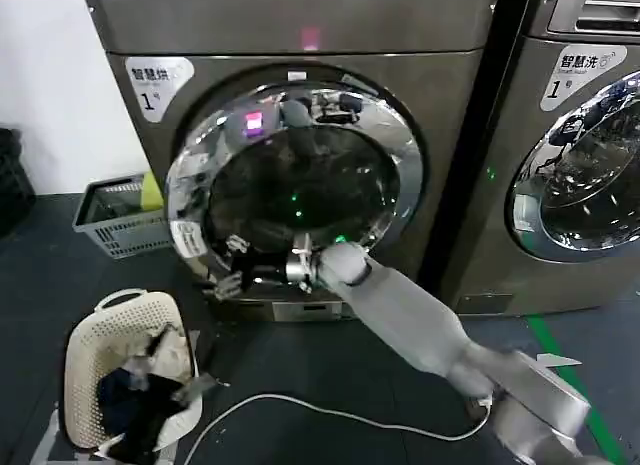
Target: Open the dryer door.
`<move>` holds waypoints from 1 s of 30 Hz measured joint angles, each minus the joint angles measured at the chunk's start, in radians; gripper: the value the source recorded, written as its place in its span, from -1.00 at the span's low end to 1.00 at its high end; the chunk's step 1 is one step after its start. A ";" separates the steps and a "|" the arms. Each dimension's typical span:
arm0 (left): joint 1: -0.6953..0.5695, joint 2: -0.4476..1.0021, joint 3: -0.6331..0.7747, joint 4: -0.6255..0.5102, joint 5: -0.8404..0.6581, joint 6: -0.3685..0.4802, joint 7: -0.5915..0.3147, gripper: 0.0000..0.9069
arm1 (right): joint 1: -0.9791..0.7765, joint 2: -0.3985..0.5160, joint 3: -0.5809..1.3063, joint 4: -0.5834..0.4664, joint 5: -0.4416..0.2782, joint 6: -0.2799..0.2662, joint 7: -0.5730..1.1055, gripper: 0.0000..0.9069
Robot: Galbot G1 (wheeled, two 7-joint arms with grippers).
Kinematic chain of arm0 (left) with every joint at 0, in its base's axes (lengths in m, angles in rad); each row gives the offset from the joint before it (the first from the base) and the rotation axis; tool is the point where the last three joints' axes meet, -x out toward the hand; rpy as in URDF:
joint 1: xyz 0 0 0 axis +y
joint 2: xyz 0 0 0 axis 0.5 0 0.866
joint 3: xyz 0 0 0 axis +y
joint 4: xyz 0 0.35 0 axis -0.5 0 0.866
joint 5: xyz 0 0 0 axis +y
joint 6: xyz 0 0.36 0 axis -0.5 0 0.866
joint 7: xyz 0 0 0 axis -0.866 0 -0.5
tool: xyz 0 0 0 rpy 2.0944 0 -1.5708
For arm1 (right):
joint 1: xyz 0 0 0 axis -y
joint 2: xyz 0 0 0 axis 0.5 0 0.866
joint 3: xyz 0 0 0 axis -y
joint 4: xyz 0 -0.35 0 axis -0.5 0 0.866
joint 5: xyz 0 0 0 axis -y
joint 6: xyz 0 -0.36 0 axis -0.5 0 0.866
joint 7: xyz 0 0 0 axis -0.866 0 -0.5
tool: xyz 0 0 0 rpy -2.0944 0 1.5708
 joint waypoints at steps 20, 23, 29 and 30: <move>-0.114 0.059 -0.245 0.024 -0.136 0.119 0.005 1.00 | -0.173 -0.276 0.131 0.336 0.116 0.036 -0.343 1.00; -0.130 0.076 -0.224 0.032 -0.123 0.123 0.016 1.00 | -0.229 -0.318 0.190 0.381 0.102 0.039 -0.365 1.00; -0.168 0.117 -0.128 0.055 -0.074 0.122 0.042 1.00 | -0.404 -0.421 0.371 0.468 0.097 0.048 -0.389 1.00; -0.175 0.125 -0.107 0.060 -0.064 0.121 0.046 1.00 | -0.443 -0.439 0.412 0.482 0.097 0.051 -0.392 1.00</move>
